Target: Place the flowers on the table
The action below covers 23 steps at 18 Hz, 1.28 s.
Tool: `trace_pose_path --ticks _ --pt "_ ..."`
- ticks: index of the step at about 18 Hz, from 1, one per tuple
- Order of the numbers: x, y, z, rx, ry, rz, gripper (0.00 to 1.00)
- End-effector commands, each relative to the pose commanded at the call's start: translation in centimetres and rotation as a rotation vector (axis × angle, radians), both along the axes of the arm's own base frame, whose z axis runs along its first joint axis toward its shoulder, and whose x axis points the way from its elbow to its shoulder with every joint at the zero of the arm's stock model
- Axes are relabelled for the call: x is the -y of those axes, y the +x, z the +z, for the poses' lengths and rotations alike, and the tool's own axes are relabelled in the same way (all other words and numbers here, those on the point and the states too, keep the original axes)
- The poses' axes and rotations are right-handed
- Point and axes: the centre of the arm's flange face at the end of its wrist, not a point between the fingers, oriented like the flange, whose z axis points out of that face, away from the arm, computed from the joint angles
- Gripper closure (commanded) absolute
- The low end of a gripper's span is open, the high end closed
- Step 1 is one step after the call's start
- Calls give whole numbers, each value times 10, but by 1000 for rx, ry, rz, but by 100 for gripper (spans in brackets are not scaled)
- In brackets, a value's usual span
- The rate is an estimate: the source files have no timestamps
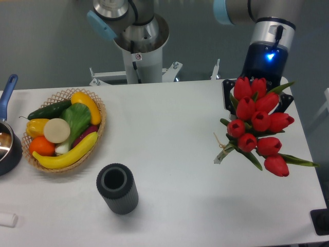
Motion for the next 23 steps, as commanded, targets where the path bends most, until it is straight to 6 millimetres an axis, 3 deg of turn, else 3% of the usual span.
trace_pose_path --ticks 14,23 --pt "-1 3 -1 -6 -12 0 53" --pt "-2 10 -22 -69 -156 39 53"
